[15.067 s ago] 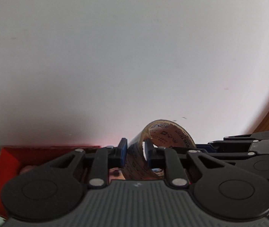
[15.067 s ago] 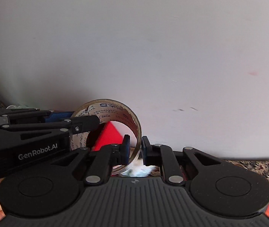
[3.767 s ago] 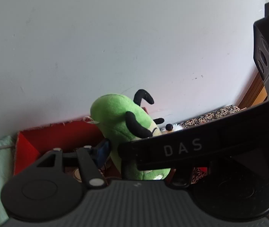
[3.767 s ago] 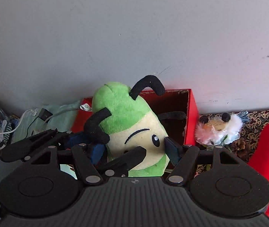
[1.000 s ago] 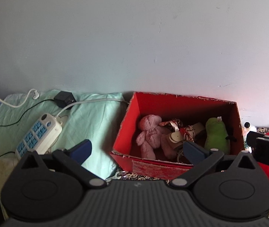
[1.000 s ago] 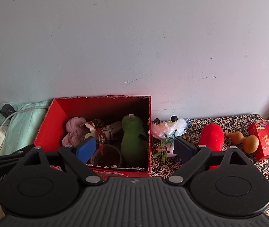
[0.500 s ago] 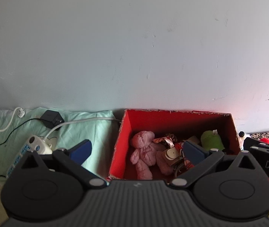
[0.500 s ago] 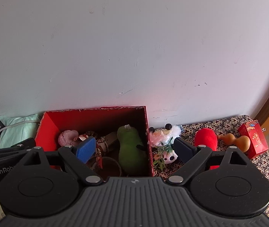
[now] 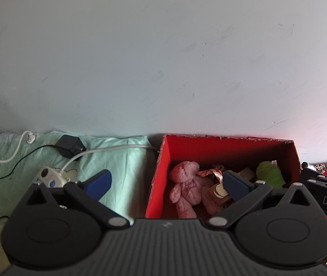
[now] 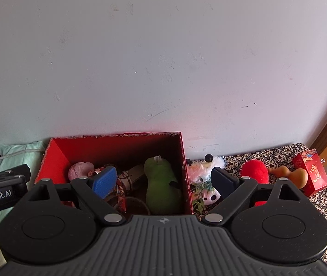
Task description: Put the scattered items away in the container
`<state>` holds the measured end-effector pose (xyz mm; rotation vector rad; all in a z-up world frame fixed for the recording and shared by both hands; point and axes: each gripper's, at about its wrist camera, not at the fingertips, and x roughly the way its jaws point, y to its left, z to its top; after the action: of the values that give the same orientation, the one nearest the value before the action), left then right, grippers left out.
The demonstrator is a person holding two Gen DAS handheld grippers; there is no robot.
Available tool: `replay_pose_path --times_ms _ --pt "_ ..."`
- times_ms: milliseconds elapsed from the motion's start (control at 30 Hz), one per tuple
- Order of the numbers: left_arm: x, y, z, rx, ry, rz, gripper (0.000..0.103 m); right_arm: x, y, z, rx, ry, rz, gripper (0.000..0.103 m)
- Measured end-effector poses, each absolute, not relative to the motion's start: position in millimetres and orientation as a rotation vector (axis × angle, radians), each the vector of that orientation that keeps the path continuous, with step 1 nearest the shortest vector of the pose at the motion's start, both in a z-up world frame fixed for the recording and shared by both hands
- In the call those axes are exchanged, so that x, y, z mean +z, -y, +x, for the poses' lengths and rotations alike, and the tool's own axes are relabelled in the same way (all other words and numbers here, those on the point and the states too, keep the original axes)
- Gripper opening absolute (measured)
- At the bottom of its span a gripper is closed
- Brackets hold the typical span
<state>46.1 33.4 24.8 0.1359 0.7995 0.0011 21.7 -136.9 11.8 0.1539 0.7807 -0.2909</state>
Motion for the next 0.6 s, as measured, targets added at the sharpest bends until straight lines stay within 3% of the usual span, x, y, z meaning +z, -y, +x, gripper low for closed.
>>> replay_pose_path --times_ms 600 --pt "17.3 -41.6 49.6 -0.008 -0.818 0.12 0.102 3.9 125.3 28.2 -0.255 -0.773 0.14 0.091"
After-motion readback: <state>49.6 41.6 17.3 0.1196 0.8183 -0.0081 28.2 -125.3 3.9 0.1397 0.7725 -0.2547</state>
